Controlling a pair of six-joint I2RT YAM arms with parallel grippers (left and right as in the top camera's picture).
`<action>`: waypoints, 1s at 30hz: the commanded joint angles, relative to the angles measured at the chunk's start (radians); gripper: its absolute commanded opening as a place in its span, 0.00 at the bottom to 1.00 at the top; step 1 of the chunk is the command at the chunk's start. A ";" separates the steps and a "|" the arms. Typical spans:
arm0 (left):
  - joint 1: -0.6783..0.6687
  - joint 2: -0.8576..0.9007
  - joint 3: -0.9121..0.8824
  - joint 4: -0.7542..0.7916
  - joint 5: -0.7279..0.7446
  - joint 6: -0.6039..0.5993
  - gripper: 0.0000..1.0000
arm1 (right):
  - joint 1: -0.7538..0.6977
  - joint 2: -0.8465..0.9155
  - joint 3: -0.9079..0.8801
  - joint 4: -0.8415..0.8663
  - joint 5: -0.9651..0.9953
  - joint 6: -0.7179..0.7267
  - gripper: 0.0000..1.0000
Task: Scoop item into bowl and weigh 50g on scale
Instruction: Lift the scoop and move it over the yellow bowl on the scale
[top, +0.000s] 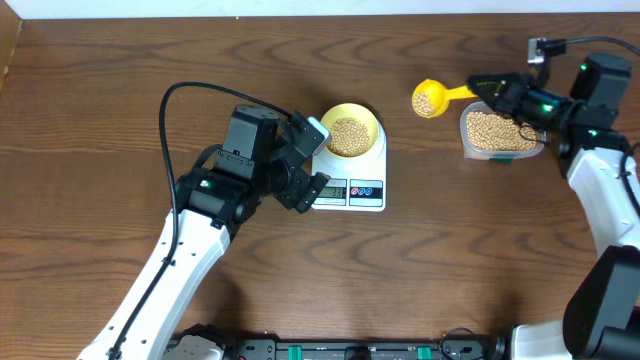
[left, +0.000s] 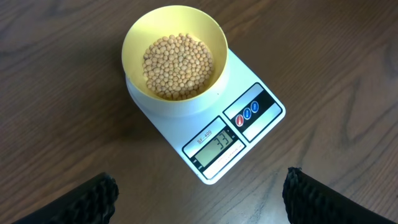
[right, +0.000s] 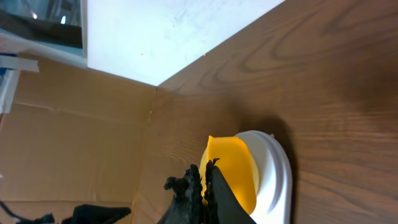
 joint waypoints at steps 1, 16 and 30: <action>-0.001 -0.014 -0.007 0.001 0.000 0.017 0.87 | 0.039 0.011 0.001 0.018 0.065 0.087 0.01; -0.001 -0.014 -0.007 0.001 0.000 0.017 0.87 | 0.197 0.011 0.001 0.037 0.153 0.171 0.01; -0.001 -0.014 -0.007 0.001 0.000 0.017 0.87 | 0.301 0.011 0.001 0.038 0.347 0.117 0.01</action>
